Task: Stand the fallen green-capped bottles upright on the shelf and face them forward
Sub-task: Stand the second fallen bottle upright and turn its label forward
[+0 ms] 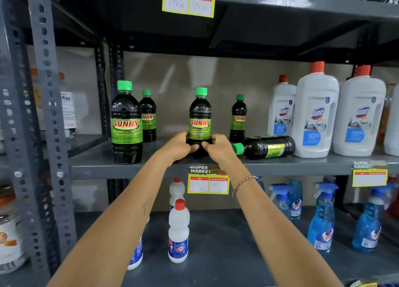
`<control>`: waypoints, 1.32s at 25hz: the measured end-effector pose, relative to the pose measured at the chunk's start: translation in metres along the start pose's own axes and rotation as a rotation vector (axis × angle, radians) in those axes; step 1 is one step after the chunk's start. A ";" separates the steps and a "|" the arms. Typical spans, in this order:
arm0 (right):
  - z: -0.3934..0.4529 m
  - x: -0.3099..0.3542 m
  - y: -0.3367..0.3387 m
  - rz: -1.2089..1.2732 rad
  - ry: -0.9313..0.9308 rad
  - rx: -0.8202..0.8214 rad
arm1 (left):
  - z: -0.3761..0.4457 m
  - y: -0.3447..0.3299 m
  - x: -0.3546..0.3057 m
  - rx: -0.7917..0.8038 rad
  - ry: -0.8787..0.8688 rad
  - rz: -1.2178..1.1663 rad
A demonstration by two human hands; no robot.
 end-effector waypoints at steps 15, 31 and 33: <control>-0.027 -0.005 0.030 0.029 0.137 0.099 | -0.035 0.007 -0.017 -0.074 -0.122 -0.211; -0.043 -0.005 0.038 0.094 0.170 0.153 | -0.047 0.010 -0.020 0.024 -0.154 -0.169; -0.045 -0.005 0.037 0.110 0.162 0.159 | -0.047 0.010 -0.020 0.025 -0.167 -0.186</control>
Point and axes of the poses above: each hand's wrist, its own z-axis towards the middle knuckle, its own y-axis out of the back of the hand, x = y × z, the point moved 5 cm from there along z, towards the middle knuckle, and after that the axes turned 5 degrees about -y, right-handed, at the moved point
